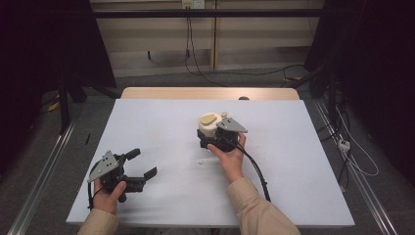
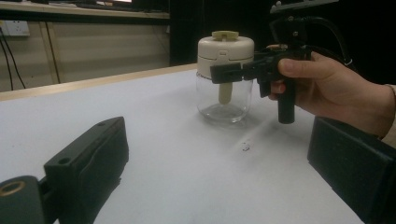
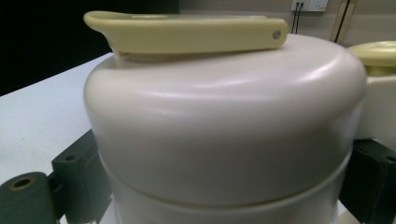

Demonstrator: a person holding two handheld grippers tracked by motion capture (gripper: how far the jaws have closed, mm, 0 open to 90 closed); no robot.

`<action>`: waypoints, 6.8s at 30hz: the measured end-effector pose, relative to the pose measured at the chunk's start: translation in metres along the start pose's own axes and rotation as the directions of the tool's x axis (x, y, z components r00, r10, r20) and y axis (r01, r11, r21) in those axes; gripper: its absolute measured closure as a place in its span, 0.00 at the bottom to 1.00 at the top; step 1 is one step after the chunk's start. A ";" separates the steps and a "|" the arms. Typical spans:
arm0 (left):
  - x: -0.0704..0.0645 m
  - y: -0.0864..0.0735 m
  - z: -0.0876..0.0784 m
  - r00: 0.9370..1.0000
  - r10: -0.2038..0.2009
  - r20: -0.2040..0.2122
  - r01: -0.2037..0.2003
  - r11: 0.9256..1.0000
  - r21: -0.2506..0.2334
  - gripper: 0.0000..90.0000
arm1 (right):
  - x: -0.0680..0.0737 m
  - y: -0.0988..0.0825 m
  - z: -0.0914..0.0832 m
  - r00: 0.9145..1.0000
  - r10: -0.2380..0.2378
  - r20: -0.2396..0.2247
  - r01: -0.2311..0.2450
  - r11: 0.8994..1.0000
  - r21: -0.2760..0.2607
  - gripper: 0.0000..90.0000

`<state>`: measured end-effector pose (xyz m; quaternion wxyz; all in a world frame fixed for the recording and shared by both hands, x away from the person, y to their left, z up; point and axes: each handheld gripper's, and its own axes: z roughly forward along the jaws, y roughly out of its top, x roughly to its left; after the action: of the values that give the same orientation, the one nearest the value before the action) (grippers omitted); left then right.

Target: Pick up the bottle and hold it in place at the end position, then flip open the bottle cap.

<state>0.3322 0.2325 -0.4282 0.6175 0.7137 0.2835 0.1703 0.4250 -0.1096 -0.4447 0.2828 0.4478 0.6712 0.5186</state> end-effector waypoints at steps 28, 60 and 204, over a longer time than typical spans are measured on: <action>0.000 -0.001 0.000 1.000 -0.004 -0.003 0.004 1.000 0.004 0.06 | 0.000 -0.004 0.010 1.000 0.000 -0.016 0.000 1.000 0.007 0.08; -0.003 -0.002 0.005 1.000 -0.007 0.001 0.007 1.000 0.026 0.05 | -0.005 -0.008 -0.018 0.999 -0.007 -0.039 0.011 0.996 0.092 0.09; -0.005 0.074 0.166 0.992 -0.088 0.095 0.058 0.958 0.280 1.00 | -0.015 0.039 -0.057 0.990 -0.052 -0.131 0.057 0.998 0.038 1.00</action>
<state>0.4407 0.0936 -0.3848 0.5320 0.7899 0.2973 0.0681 0.3955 -0.1455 -0.3914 0.2435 0.4004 0.7108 0.5245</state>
